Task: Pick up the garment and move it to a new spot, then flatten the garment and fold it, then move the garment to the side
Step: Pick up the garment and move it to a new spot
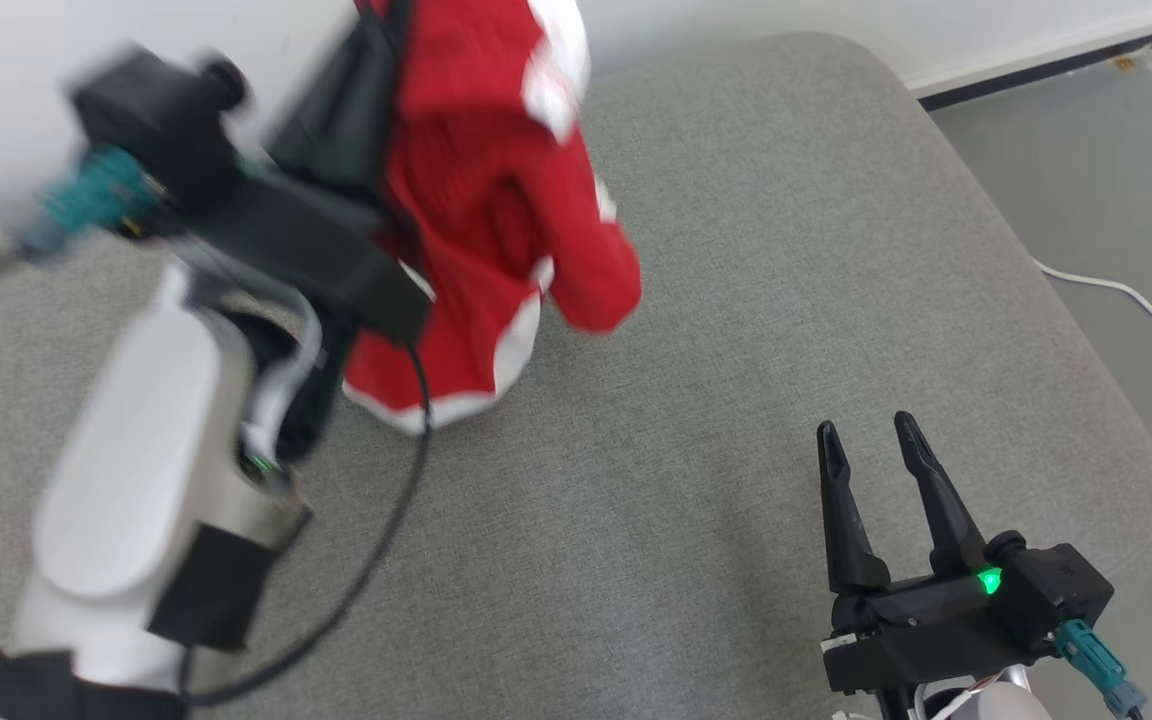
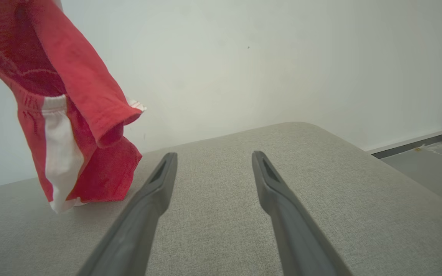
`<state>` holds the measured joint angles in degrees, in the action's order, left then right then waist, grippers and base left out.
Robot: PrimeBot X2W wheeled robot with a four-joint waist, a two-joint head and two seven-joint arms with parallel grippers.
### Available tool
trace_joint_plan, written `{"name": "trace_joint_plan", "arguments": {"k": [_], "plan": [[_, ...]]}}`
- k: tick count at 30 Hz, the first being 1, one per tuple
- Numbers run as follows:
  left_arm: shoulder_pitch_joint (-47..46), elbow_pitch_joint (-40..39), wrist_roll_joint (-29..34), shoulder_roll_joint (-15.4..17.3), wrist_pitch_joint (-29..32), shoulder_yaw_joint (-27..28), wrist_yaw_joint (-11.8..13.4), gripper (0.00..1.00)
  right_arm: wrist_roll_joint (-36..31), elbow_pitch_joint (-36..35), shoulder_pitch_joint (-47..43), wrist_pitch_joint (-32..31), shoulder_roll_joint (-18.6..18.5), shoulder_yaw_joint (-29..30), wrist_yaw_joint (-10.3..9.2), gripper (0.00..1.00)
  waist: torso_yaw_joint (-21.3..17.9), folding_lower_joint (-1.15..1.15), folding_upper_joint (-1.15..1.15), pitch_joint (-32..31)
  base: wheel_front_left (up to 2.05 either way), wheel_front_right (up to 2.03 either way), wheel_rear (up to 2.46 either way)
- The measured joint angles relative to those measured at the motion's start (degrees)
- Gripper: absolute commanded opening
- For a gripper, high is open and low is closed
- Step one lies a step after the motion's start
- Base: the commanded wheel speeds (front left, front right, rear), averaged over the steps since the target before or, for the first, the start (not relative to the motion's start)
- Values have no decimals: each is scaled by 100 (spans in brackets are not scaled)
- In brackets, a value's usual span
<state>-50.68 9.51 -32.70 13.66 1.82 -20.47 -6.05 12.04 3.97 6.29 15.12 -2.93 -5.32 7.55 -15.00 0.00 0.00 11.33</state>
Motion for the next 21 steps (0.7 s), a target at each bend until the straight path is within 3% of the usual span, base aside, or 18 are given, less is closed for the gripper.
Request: {"name": "trace_joint_plan", "arguments": {"k": [6,14,15,16,17,21], "plan": [[736,823,-11,-225,-319,-454,-51,0,4,33,42,1,0,-40,0,100,-74,0,0,96,0,0,0],[1330,2627,-225,-432,-789,-776,-104,0,3,57,78,1,1,-44,0,100,-126,1,0,177,0,0,0],[1330,2746,-193,-433,-839,-870,-105,39,-2,58,78,1,0,-26,0,100,-113,0,0,176,0,0,0],[1322,2798,-152,-436,-950,-921,-108,96,-5,58,78,0,0,-16,0,100,-95,0,0,173,0,0,0],[1287,2810,-132,-447,-1091,-938,-108,100,-16,58,79,1,1,5,0,100,-71,0,1,170,0,0,0],[974,2495,-142,-457,-1460,-911,-110,100,-49,30,76,0,1,89,0,100,75,0,0,138,0,0,0]]}}
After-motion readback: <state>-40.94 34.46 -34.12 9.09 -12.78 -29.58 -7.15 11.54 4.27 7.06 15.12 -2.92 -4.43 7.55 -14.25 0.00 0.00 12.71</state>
